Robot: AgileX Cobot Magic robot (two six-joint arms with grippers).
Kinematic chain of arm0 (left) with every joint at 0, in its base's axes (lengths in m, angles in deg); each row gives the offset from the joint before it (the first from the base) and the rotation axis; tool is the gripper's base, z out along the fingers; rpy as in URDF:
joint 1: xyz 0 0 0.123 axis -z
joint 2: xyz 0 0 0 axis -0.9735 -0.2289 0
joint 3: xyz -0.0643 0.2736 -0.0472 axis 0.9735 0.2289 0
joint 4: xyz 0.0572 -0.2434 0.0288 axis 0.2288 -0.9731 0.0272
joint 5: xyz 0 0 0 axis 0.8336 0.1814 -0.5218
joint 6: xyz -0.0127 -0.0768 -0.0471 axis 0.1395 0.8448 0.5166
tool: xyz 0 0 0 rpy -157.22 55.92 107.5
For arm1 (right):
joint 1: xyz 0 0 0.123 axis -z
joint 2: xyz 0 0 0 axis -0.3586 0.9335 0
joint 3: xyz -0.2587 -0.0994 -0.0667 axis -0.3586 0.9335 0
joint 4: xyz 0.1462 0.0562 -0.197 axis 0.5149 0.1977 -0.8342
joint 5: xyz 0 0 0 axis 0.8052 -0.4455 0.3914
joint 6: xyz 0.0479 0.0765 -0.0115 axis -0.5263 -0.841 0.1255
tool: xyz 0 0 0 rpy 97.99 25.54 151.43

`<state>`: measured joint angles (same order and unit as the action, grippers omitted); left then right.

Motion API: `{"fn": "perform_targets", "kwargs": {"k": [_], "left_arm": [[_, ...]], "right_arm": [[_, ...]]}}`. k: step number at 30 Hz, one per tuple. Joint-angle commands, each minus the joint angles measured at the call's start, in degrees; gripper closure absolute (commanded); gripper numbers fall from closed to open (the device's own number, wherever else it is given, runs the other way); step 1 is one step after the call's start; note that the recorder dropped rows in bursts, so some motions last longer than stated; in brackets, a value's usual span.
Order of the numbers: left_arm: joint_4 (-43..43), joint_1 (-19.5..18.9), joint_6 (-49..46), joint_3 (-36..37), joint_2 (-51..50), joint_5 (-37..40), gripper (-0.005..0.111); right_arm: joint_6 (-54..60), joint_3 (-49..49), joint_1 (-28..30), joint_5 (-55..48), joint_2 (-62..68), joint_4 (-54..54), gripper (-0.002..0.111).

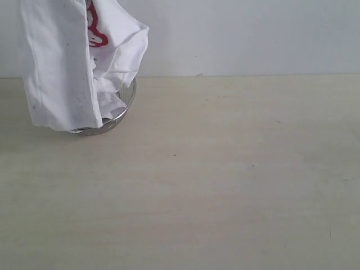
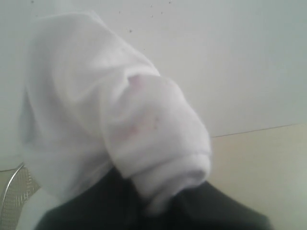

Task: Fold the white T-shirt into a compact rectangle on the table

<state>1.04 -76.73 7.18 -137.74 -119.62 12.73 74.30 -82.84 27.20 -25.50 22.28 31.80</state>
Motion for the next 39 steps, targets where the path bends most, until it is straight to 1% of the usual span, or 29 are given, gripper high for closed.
{"fn": "perform_targets", "kwargs": {"k": [1,3,4,7,9,11,14,16,19,21,23,26,29,33,35,36,39], "left_arm": [[-2.37,0.51,-0.58,-0.40,3.18,-0.60,0.102],[-2.36,0.51,-0.58,-0.40,4.50,-0.17,0.102],[-2.36,0.51,-0.58,-0.40,5.05,0.08,0.102],[-3.38,0.51,-1.04,-0.40,6.90,0.57,0.102],[-4.88,0.51,-1.96,-0.40,7.97,0.88,0.102],[-5.40,0.51,-2.27,-0.40,9.11,1.50,0.102],[-6.36,0.51,-2.27,-0.40,10.39,3.52,0.102],[-8.31,0.51,-3.91,-0.40,11.32,5.59,0.102],[-10.34,0.51,-5.34,-0.40,12.98,7.87,0.102],[-10.21,0.51,-5.34,-0.40,14.36,8.56,0.102],[-10.09,0.51,-5.34,-0.40,15.96,9.54,0.102],[-9.04,0.51,-5.57,-0.40,18.03,11.29,0.102],[-8.23,0.51,-5.57,-0.40,19.50,13.35,0.102],[-9.42,0.51,-5.57,-0.40,20.56,17.35,0.102],[-11.36,0.51,-5.57,-0.40,20.84,17.45,0.102],[-12.93,0.51,-6.08,-0.40,20.95,17.59,0.102],[-16.40,0.51,-7.80,-0.40,21.35,18.13,0.102]], "right_arm": [[-25.28,-2.44,0.06,-10.28,-0.26,7.18,0.108],[-31.42,-5.37,0.06,-20.80,-0.26,6.12,0.108],[-31.89,-6.57,-0.05,-23.23,-0.26,6.13,0.108],[-31.89,-11.33,-0.05,-26.31,1.55,6.13,0.108],[-31.75,-15.17,-0.27,-28.63,6.38,5.65,0.108],[-30.76,-18.96,-1.65,-30.88,12.27,3.67,0.108],[-28.67,-25.03,-6.10,-31.68,23.46,1.88,0.108],[-25.20,-29.75,-10.66,-33.22,31.97,1.70,0.108],[-14.72,-36.29,-17.23,-34.71,43.78,0.63,0.108],[-13.60,-40.32,-20.00,-35.79,50.98,1.52,0.108],[-14.82,-44.63,-21.60,-40.12,55.98,3.52,0.108],[-11.15,-50.29,-22.10,-44.66,61.75,8.77,0.108],[-0.43,-53.46,-22.10,-46.91,65.12,18.76,0.108],[15.97,-55.46,-22.10,-48.92,68.18,38.70,0.108],[21.90,-55.46,-22.10,-50.19,69.20,45.77,0.108],[25.40,-55.46,-22.10,-51.65,69.99,51.04,0.108],[38.31,-55.46,-22.10,-55.53,71.70,63.99,0.108]]}}
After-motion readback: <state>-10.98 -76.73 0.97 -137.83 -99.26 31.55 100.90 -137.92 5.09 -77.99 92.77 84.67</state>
